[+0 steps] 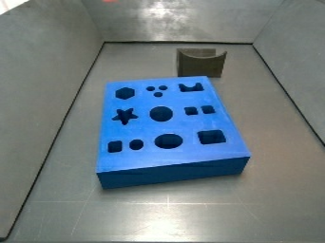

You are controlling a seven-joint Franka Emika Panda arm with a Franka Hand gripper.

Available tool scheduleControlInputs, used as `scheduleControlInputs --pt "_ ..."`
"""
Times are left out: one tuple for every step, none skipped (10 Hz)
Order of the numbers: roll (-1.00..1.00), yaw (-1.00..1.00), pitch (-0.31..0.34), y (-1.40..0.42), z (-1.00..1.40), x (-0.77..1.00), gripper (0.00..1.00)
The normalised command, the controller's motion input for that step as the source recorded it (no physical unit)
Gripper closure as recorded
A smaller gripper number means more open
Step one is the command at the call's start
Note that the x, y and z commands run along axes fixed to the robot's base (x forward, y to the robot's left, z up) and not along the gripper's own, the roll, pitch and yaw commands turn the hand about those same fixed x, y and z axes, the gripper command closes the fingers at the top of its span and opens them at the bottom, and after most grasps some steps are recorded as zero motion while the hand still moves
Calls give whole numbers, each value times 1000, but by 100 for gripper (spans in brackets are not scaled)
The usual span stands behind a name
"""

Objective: Pick up the rectangle object. Move up. Move to above the board. Insert the rectangle object.
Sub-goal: Move to above the board.

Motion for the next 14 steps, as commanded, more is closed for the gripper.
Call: scheduleControlInputs --pt "101 45 88 -10 520 -12 100" --pt "99 46 87 -9 338 -6 100" --pt "97 47 89 -9 249 -6 100" --pt "74 -1000 82 -1000 -49 407 100" --pt "71 -1000 78 -1000 -55 409 100" --pt "43 -1000 79 -1000 -58 423 100" --pt "-6 -1000 77 -1000 -56 431 100" --pt "1 -1000 101 -1000 -55 438 100" --pt "-10 -944 112 -1000 -56 442 100" --pt "-43 -580 101 -1000 -55 456 100" --pt "-50 -364 87 -1000 -55 462 100" --pt "-41 -212 73 -1000 -54 469 100" --pt "-38 -103 61 -1000 -53 478 100" --pt "-17 -40 48 -1000 -53 486 100"
